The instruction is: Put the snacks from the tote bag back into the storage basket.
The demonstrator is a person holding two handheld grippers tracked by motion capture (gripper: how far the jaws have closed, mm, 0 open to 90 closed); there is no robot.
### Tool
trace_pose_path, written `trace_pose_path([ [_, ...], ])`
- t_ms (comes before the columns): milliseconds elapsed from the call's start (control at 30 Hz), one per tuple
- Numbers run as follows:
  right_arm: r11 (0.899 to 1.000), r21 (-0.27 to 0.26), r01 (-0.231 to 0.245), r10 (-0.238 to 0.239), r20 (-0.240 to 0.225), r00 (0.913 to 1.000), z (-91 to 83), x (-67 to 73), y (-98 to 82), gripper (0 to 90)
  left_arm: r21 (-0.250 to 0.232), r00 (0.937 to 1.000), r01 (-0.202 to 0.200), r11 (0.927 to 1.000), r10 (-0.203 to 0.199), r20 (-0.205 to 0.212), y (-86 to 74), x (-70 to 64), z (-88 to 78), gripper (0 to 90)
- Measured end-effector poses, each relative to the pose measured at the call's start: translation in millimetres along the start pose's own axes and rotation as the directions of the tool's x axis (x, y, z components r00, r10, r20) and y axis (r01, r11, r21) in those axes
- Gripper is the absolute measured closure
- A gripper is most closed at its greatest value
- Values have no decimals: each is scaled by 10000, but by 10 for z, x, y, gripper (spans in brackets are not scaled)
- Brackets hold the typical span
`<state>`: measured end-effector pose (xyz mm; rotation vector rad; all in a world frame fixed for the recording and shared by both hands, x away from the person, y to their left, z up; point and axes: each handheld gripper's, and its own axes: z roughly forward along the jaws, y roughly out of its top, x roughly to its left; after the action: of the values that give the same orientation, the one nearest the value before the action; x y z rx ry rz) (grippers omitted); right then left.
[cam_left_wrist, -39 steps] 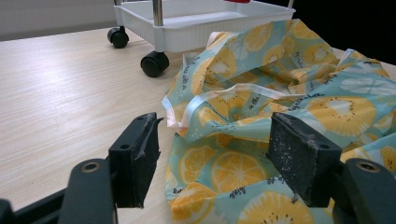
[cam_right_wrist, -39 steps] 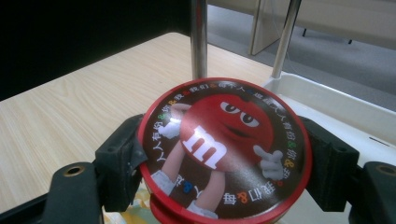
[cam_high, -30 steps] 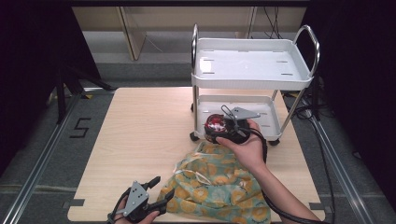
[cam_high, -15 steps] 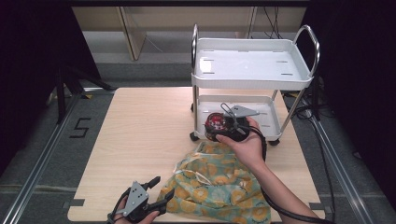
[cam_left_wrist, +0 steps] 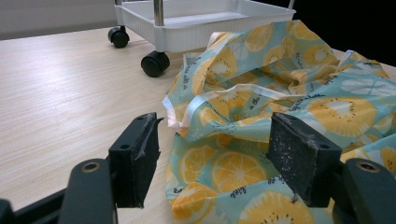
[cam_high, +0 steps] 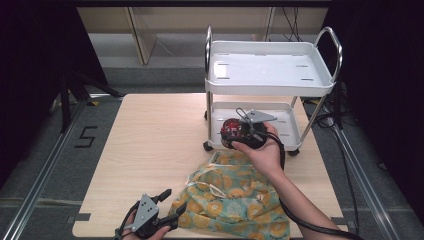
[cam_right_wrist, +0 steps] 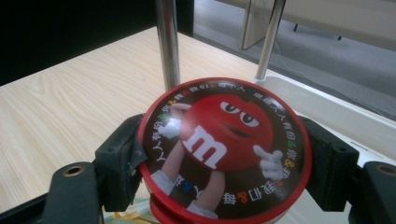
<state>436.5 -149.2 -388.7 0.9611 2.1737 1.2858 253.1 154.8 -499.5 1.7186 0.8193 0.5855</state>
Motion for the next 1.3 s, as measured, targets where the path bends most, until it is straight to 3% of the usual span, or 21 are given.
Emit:
trace_pose_path([
  [167,9997,135,-205,205,-39,9998,10,5,11,268,21,10000,65,10000,-65,-6,-1,-3,-2,332],
  [267,10000,55,-11,10,147,9999,11,-12,25,268,9,10000,95,10000,-95,8,-3,-5,0,332],
  [367,9995,176,-268,268,18,9996,26,7,29,268,-13,10000,-15,10000,15,12,0,2,1,332],
  [500,9999,127,57,-57,-21,10000,51,-12,45,268,-26,10000,-20,10000,20,7,1,2,-1,332],
  [533,9994,202,-281,281,31,9996,47,15,46,268,-24,10000,-11,10000,11,4,1,2,-1,332],
  [733,9999,93,72,-73,110,9999,71,10,65,268,-37,10000,-12,10000,12,6,2,1,0,332],
  [967,9996,237,-180,179,47,9998,85,12,70,268,-60,10000,-12,10000,12,18,1,2,0,332],
  [1033,9998,192,17,-18,32,10000,96,-11,69,267,-61,10000,4,10000,-4,15,1,1,-1,332],
  [1167,9998,196,-101,100,34,9999,114,-2,66,268,-76,10000,-5,10000,5,18,1,2,-1,332],
  [1200,9997,207,-156,156,12,9999,118,2,67,268,-62,9998,177,9998,-177,1,-1,-11,-4,332],
  [1233,9997,167,-177,177,5,9998,121,1,69,268,-141,10000,30,9999,-29,81,1,0,3,332],
  [1300,9999,125,71,-72,82,9999,123,-15,77,268,-127,10000,68,9999,-67,60,1,-3,2,332],
])
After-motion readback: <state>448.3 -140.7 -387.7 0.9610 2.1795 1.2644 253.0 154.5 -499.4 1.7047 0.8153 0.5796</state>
